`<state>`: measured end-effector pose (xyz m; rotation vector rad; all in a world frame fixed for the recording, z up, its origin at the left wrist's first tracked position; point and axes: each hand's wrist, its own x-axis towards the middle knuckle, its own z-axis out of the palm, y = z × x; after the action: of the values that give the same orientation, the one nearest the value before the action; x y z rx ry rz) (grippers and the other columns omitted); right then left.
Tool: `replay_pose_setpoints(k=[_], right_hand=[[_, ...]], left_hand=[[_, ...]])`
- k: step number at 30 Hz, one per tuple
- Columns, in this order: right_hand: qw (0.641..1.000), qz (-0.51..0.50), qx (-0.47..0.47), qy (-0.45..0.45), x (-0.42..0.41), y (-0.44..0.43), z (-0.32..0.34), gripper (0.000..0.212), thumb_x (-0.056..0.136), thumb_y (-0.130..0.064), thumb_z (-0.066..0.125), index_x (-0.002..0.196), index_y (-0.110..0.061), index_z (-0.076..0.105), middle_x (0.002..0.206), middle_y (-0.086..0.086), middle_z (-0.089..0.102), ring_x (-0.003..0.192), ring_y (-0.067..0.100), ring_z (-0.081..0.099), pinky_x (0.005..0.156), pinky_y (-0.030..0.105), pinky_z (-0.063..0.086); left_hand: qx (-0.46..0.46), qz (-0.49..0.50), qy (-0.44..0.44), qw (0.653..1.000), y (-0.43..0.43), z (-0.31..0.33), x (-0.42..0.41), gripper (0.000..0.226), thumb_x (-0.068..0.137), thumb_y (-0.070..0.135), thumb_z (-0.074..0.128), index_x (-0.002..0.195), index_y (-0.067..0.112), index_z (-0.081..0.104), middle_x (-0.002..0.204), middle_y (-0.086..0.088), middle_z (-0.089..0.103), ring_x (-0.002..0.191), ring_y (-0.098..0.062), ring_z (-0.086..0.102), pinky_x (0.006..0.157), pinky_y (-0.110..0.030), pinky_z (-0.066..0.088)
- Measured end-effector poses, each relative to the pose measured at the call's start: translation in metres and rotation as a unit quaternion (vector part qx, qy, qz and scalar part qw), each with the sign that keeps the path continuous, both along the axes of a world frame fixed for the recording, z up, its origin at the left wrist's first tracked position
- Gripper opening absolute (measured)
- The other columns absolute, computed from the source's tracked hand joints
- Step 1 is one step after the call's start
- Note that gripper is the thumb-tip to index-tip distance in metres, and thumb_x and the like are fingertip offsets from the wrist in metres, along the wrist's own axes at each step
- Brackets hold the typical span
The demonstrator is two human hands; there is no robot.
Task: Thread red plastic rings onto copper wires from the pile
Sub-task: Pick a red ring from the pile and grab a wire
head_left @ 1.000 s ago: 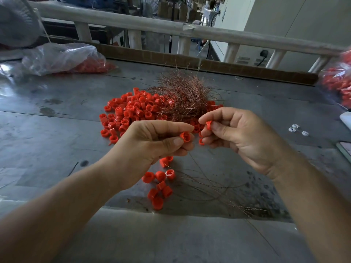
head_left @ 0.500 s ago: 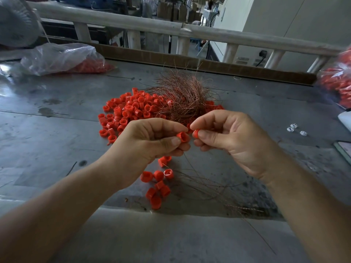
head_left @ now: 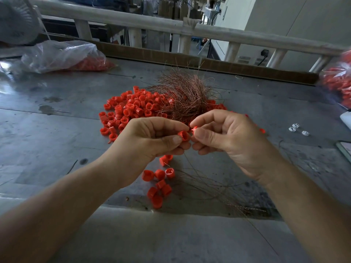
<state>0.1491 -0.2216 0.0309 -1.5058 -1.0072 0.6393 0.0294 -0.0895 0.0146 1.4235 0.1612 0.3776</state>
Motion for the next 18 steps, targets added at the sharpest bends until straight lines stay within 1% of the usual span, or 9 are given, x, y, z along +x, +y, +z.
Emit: replay_pose_setpoints(k=[2, 5, 9, 10, 13, 15, 18], right_hand=[[1.0, -0.004, 0.004, -0.019, 0.0, 0.0, -0.001, 0.02, 0.063, -0.025, 0.065, 0.082, -0.018, 0.063, 0.063, -0.002, 0.066, 0.06, 0.009, 0.064, 0.055, 0.018, 0.051], [0.998, -0.024, 0.012, -0.061, -0.002, 0.002, -0.003, 0.019, 0.065, -0.024, 0.064, 0.084, -0.021, 0.062, 0.067, -0.003, 0.067, 0.063, 0.009, 0.066, 0.059, 0.017, 0.052], [0.979, -0.055, 0.032, -0.194, -0.008, 0.003, -0.005, 0.017, 0.065, -0.029, 0.066, 0.081, -0.032, 0.063, 0.074, -0.008, 0.067, 0.071, 0.005, 0.065, 0.067, 0.016, 0.052], [0.975, -0.058, 0.038, -0.213, -0.01, 0.004, -0.005, 0.017, 0.064, -0.029, 0.067, 0.081, -0.033, 0.063, 0.076, -0.01, 0.067, 0.072, 0.004, 0.065, 0.068, 0.016, 0.052], [0.978, -0.067, 0.05, -0.191, -0.013, 0.005, -0.007, 0.02, 0.062, -0.026, 0.069, 0.081, -0.029, 0.064, 0.075, -0.008, 0.068, 0.071, 0.006, 0.066, 0.068, 0.019, 0.054], [0.974, -0.072, 0.051, -0.208, -0.015, 0.005, -0.008, 0.018, 0.062, -0.024, 0.071, 0.08, -0.026, 0.065, 0.077, -0.008, 0.068, 0.071, 0.006, 0.066, 0.067, 0.02, 0.054], [0.968, -0.078, 0.046, -0.235, -0.015, 0.005, -0.008, 0.021, 0.064, -0.018, 0.074, 0.08, -0.027, 0.066, 0.08, -0.011, 0.067, 0.073, 0.004, 0.065, 0.068, 0.017, 0.053]], left_hand=[[-0.002, 0.005, 0.0, 1.0, 0.0, 0.0, 0.0, 0.021, 0.06, 0.007, 0.062, 0.075, 0.015, 0.074, 0.077, -0.007, 0.073, 0.073, -0.017, 0.07, 0.061, -0.019, 0.054], [-0.002, 0.013, 0.002, 1.0, 0.0, 0.0, 0.0, 0.022, 0.059, 0.008, 0.062, 0.075, 0.015, 0.075, 0.077, -0.007, 0.073, 0.073, -0.017, 0.071, 0.062, -0.019, 0.054], [0.003, 0.017, 0.001, 1.0, 0.0, 0.0, 0.0, 0.025, 0.058, 0.01, 0.063, 0.078, 0.02, 0.076, 0.074, -0.006, 0.073, 0.07, -0.015, 0.07, 0.062, -0.019, 0.055], [0.006, 0.018, 0.001, 1.0, 0.0, 0.0, 0.0, 0.025, 0.058, 0.011, 0.063, 0.077, 0.022, 0.076, 0.073, -0.005, 0.073, 0.069, -0.014, 0.07, 0.062, -0.019, 0.055], [0.017, 0.026, 0.009, 0.999, -0.001, -0.001, 0.001, 0.024, 0.058, 0.01, 0.063, 0.074, 0.021, 0.076, 0.071, -0.004, 0.073, 0.066, -0.014, 0.069, 0.061, -0.018, 0.054], [0.018, 0.032, 0.013, 0.999, -0.001, -0.002, 0.001, 0.021, 0.058, 0.009, 0.063, 0.072, 0.019, 0.075, 0.071, -0.005, 0.073, 0.065, -0.014, 0.069, 0.059, -0.017, 0.054], [0.031, 0.034, 0.014, 0.999, -0.001, -0.002, 0.001, 0.022, 0.058, 0.009, 0.063, 0.074, 0.02, 0.073, 0.071, -0.005, 0.073, 0.063, -0.013, 0.069, 0.058, -0.016, 0.053]])
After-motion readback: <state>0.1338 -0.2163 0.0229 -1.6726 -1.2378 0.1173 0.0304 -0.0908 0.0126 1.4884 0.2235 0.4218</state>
